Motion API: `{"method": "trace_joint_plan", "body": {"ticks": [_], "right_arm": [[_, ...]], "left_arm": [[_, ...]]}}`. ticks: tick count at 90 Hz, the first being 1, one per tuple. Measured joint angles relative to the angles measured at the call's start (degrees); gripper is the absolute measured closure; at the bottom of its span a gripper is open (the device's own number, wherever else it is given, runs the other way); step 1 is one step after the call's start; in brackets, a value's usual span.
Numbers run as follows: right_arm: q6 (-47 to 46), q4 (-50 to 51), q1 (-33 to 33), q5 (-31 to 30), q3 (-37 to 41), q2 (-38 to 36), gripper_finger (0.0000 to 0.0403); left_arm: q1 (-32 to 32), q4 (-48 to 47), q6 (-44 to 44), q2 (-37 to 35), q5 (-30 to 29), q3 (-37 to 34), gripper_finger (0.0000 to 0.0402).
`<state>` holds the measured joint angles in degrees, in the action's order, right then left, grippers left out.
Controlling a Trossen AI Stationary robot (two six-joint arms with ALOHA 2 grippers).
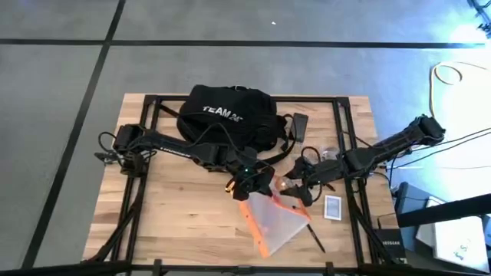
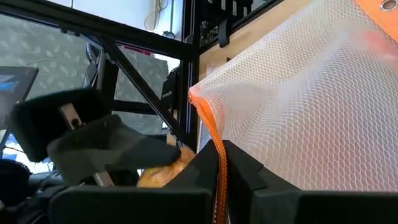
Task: Unpack backpack
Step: Put the candle wax box into the white zip bag
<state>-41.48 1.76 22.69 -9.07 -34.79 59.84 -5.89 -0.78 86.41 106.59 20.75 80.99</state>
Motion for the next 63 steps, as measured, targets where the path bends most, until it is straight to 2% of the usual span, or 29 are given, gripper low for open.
{"method": "trace_joint_plan", "body": {"ticks": [34,51,63], "right_arm": [[0.4,-7.2,0.2,4.2,0.0,12.1,0.0108],[2.7,-13.8,0.2,4.8,0.0,13.6,0.0052],[3.4,-18.4,0.1,8.3,0.0,13.6,0.0015]], "left_arm": [[0.0,0.0,-0.5,0.0,0.0,0.0,0.0402],[0.0,0.4,-0.2,0.0,0.0,0.0,0.0402],[0.0,0.5,-0.3,0.0,0.3,0.0,0.0402]]}}
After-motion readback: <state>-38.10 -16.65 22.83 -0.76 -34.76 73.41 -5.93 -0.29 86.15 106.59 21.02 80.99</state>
